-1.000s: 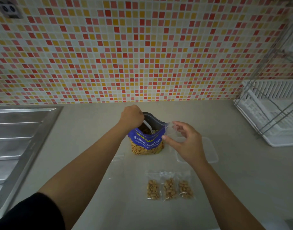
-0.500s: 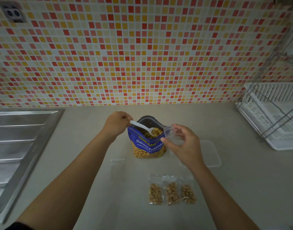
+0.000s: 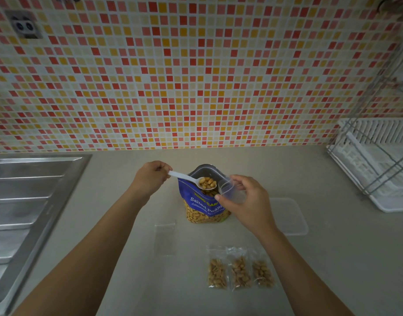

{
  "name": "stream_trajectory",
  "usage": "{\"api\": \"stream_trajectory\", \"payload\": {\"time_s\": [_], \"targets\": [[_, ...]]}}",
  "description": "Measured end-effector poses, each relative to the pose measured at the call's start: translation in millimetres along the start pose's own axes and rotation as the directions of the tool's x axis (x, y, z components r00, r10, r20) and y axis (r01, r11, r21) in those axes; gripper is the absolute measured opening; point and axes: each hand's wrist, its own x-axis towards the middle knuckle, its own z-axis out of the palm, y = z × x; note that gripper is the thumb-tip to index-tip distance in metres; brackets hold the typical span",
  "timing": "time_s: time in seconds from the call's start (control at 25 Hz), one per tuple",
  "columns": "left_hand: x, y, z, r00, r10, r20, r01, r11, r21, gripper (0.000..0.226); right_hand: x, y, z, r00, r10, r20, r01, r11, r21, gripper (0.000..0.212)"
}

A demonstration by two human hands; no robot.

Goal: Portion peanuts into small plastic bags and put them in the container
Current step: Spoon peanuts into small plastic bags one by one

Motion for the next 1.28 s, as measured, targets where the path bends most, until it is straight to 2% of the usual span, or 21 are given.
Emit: {"api": "stream_trajectory", "payload": {"time_s": [0.2, 0.52, 0.72, 0.8, 0.88, 1.0, 1.08, 1.12, 1.2, 1.28], "targets": [[0, 4, -11, 1.000, -0.009, 0.009, 0.009, 0.999, -0.034, 0.022, 9, -8, 0, 0.998, 0.028, 0.050, -0.024, 0.996, -0.084, 0.055], [0, 39, -27, 0.994, 0.068, 0.086, -0.062, 0.996, -0.071, 0.021, 19, -15, 2, 0.995, 0.053, 0.089, -0.045, 0.995, -0.091, 0.055], [1, 61, -21, 0.982, 0.098, 0.161, -0.109, 0.992, 0.057, 0.018, 21, -16, 4, 0.996, 0.053, 0.075, -0.047, 0.996, -0.080, 0.052], [-2, 80, -18, 0.964, 0.179, 0.195, -0.210, 0.966, 0.154, 0.017, 22, -15, 4, 0.998, 0.045, 0.048, -0.042, 0.997, -0.060, 0.049], [-11, 106, -18, 0.912, 0.329, 0.243, -0.391, 0.876, 0.281, 0.017, 23, -17, 5, 0.999, 0.050, 0.002, -0.050, 0.999, -0.001, 0.049], [-32, 141, -14, 0.762, 0.549, 0.343, -0.647, 0.612, 0.455, 0.020, 23, -21, 4, 0.993, 0.094, -0.066, -0.085, 0.988, 0.132, 0.048], [-44, 154, -15, 0.687, 0.630, 0.362, -0.713, 0.486, 0.506, 0.022, 23, -23, 5, 0.991, 0.105, -0.081, -0.088, 0.978, 0.189, 0.046], [-47, 157, -19, 0.672, 0.653, 0.348, -0.718, 0.463, 0.519, 0.022, 23, -22, 6, 0.991, 0.112, -0.077, -0.094, 0.974, 0.208, 0.046], [-48, 157, -33, 0.701, 0.669, 0.248, -0.675, 0.508, 0.536, 0.021, 23, -19, 6, 0.988, 0.138, -0.067, -0.119, 0.963, 0.242, 0.047], [-40, 145, -48, 0.780, 0.613, 0.126, -0.576, 0.625, 0.527, 0.020, 22, -13, 4, 0.984, 0.168, -0.060, -0.145, 0.950, 0.276, 0.049]]}}
